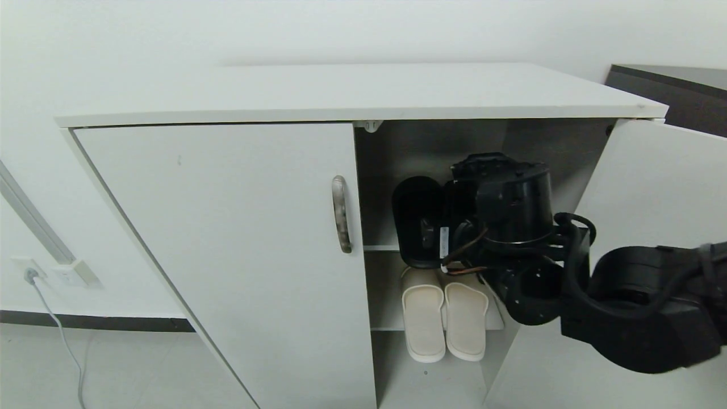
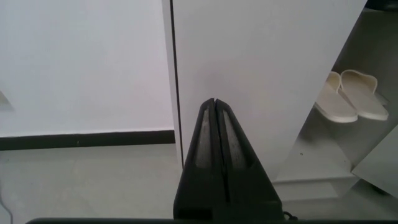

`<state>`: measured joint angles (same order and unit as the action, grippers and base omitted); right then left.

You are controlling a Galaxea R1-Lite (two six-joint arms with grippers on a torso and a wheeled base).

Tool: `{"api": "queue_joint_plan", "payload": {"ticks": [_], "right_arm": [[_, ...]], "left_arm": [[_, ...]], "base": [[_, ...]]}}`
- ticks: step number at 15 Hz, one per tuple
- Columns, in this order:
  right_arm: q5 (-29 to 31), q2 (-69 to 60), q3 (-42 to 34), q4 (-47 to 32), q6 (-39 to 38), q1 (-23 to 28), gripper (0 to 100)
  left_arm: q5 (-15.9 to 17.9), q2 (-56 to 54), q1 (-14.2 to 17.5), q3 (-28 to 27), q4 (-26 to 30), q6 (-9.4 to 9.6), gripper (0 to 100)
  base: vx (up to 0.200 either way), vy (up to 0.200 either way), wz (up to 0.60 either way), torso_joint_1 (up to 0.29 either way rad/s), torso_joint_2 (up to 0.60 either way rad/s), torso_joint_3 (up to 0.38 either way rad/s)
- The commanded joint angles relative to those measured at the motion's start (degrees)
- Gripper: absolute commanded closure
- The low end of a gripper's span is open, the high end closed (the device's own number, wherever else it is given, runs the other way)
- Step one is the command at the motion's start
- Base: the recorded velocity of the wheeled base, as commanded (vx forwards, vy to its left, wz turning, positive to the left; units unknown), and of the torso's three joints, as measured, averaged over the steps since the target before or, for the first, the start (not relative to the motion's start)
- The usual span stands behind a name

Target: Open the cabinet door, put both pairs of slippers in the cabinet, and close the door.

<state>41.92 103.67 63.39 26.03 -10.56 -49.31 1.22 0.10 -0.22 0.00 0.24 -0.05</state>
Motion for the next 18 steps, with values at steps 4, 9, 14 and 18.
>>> {"api": "queue_joint_plan", "payload": {"ticks": [4, 9, 14, 18], "right_arm": [[-1.5, -7.3, -8.6, 4.5, 0.2, -4.0, 100], [-2.2, -8.0, -12.1, 5.4, 1.9, -6.0, 100], [-2.2, -7.9, -12.4, 5.4, 1.9, -6.4, 100], [-2.2, -7.3, -13.2, 5.4, 1.9, -6.8, 100]], "left_arm": [[0.0, 0.1, 0.0, 0.0, 0.0, 0.14, 100], [0.0, 0.1, 0.0, 0.0, 0.0, -0.04, 100], [0.1, 0.1, 0.0, 0.0, 0.0, -0.04, 100], [0.2, 0.1, 0.0, 0.0, 0.0, -0.13, 100]], "base": [[0.000, 0.000, 0.00, 0.000, 0.00, 0.000], [0.000, 0.000, 0.00, 0.000, 0.00, 0.000], [0.000, 0.000, 0.00, 0.000, 0.00, 0.000], [-0.100, 0.000, 0.00, 0.004, 0.00, 0.001]]}}
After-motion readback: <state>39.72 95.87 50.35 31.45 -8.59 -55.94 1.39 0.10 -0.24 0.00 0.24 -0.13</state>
